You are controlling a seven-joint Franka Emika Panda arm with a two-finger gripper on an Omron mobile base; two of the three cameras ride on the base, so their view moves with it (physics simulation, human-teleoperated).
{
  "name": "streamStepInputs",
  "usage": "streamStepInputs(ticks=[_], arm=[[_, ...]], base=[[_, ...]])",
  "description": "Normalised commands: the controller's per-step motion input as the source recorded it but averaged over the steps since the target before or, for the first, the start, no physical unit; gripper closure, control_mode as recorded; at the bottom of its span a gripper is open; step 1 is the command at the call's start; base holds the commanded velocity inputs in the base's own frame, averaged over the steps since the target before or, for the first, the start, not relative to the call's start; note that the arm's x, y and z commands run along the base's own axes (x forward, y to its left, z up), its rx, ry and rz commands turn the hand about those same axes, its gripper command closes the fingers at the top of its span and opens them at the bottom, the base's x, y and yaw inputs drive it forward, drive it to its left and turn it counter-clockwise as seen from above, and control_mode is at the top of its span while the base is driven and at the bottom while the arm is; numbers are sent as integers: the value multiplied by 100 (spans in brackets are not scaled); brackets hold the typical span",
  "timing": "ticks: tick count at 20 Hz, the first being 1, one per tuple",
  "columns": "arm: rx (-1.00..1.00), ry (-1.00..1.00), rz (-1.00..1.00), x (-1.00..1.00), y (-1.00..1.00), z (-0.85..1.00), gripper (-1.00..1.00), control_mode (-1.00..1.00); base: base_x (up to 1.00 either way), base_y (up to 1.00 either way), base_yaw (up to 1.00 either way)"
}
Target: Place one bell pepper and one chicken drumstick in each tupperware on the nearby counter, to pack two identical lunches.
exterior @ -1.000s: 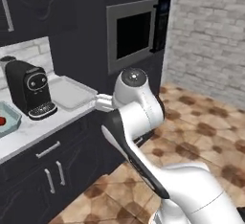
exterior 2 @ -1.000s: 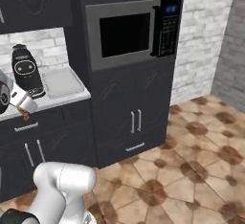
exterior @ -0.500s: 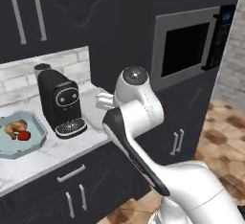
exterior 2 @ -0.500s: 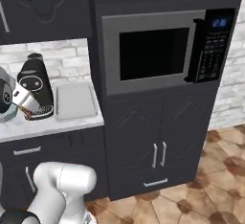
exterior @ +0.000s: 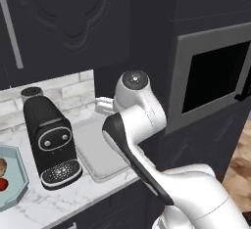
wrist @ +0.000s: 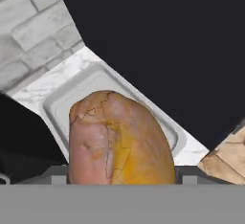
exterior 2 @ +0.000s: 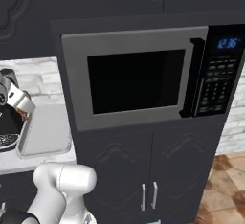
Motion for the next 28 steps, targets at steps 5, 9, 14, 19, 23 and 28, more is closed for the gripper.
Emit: streamStepInputs(ticks=[5,9,14,19,23,28], arm=[[0,18,0,60,-8,-56,100,-100],[-1,33,1,85,26,-100,100,-100],[-8,20,1,61,65,-93,100,-100],[-6,4,1,62,28,-83,100,-100],[0,-2,0,94,0,-70,100,-100],[0,-3,-2,57,1,-34,-100,-100]], base=[[40,-13,1],[0,0,0],[0,0,0],[0,0,0],[0,0,0],[0,0,0]])
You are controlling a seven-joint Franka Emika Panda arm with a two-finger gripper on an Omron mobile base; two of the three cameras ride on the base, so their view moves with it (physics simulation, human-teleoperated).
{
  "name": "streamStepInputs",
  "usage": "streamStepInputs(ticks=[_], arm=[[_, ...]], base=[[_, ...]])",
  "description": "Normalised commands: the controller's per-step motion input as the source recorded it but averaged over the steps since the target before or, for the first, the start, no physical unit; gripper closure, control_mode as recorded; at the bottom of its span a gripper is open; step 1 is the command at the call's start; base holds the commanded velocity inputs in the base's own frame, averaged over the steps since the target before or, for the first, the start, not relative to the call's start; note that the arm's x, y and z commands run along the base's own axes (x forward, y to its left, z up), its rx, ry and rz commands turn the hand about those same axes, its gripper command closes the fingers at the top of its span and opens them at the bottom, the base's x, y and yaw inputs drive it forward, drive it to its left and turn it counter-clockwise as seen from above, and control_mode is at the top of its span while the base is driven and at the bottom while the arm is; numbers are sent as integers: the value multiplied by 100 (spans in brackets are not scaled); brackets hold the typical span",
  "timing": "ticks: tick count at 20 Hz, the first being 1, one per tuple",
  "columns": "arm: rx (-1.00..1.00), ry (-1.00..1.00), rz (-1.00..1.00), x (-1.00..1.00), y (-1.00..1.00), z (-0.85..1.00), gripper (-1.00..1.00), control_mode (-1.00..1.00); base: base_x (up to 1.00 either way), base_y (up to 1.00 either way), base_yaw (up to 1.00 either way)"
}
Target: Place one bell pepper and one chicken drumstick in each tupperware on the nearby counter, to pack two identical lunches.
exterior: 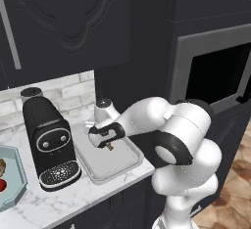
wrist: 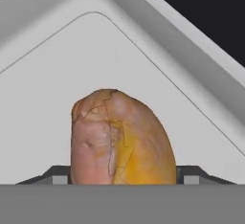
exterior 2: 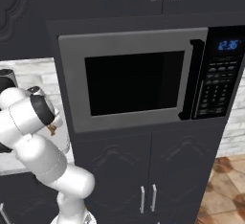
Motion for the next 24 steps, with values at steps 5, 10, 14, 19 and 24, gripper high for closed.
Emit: streamStepInputs(ticks=[5,10,14,19,24], arm=[[0,-10,0,0,0,41,-100,-100],[0,-2,0,9,0,26,-100,-100],[1,-1,0,-6,0,35,-100,-100],[0,-19,0,-100,-2,67,-100,-100],[9,-21,0,-100,-36,91,-100,-100]], base=[[0,0,0],[0,0,0],[0,0,0],[0,0,0],[0,0,0]])
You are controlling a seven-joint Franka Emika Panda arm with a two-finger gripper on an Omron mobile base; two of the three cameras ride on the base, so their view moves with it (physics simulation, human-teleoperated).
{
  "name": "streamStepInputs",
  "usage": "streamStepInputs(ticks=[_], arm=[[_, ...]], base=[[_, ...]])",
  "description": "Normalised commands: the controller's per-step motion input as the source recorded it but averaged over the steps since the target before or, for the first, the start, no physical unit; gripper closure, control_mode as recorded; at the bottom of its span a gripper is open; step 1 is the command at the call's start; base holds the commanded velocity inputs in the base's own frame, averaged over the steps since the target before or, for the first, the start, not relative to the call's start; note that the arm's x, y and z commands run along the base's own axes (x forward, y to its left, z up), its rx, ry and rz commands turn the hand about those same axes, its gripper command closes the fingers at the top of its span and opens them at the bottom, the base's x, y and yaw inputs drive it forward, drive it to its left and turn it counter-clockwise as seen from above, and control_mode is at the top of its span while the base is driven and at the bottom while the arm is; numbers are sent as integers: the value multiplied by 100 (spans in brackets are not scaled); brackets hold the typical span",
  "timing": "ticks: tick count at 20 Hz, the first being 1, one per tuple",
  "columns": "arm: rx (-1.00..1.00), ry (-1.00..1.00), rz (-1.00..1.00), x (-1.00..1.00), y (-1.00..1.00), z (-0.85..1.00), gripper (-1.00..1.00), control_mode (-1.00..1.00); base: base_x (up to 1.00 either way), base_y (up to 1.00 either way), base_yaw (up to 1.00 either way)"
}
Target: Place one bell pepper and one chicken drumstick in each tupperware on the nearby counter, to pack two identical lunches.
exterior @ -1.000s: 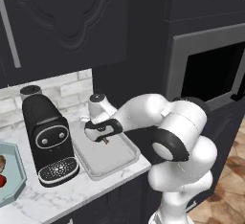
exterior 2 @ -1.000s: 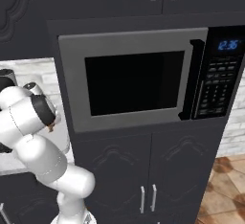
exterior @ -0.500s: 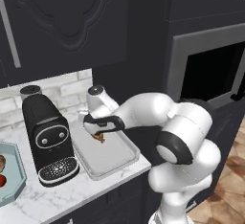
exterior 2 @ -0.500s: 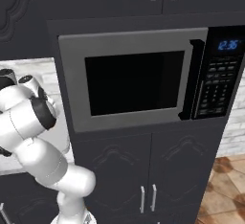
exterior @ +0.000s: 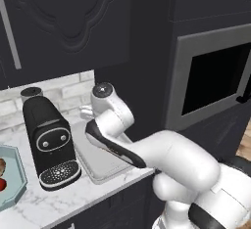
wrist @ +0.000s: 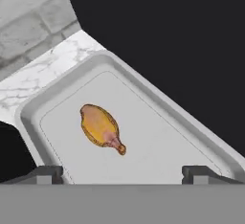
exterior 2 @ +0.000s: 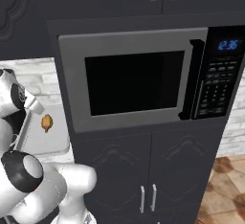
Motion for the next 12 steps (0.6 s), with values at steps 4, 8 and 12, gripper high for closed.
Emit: streamStepInputs(ticks=[4,8,12], arm=[[15,-21,0,-100,-58,92,-100,-100],[19,-21,0,-100,-58,56,-100,-100],[6,-4,0,-50,-2,1,-100,100]], base=[[0,0,0],[0,0,0],[-50,0,1]])
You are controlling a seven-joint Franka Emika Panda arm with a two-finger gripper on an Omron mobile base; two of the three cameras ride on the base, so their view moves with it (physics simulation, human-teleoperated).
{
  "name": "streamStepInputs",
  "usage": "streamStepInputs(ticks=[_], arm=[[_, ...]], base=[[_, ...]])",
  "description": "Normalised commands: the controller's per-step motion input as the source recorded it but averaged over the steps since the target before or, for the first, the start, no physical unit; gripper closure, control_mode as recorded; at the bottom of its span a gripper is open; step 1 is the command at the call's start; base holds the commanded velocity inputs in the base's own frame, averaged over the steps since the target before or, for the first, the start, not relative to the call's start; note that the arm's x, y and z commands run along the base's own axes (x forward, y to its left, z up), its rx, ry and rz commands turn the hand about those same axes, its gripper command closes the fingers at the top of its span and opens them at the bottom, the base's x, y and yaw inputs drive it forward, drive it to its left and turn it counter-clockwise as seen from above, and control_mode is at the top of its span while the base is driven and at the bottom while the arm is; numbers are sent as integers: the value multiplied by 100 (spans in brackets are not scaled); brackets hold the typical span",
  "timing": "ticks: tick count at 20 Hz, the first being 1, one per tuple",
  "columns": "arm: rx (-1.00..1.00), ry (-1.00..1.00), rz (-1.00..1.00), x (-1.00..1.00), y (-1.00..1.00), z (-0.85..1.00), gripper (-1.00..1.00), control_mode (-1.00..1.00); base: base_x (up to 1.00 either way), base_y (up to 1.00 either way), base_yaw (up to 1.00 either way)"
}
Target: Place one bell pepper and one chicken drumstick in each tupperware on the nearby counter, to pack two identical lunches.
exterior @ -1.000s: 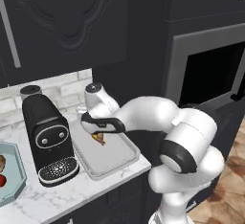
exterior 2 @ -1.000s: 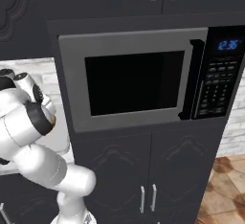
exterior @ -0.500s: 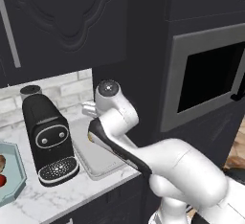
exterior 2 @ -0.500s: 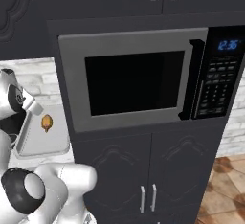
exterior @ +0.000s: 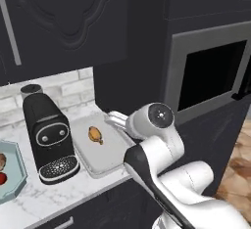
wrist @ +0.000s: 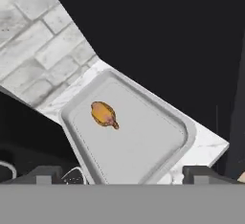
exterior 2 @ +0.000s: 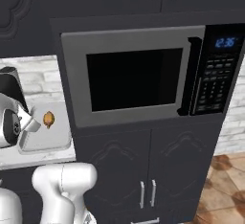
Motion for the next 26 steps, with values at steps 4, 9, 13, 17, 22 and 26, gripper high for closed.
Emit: streamStepInputs(ticks=[4,9,13,17,22,26], arm=[[0,0,0,0,0,0,-100,100],[0,0,0,0,0,0,-100,100],[0,0,0,0,0,0,-100,100],[0,0,0,0,0,0,-100,100],[0,0,0,0,0,0,-100,100],[0,0,0,0,0,0,-100,100]], base=[[-100,3,7],[-100,2,26],[-77,0,70],[-41,0,86],[-79,11,69],[-98,36,6]])
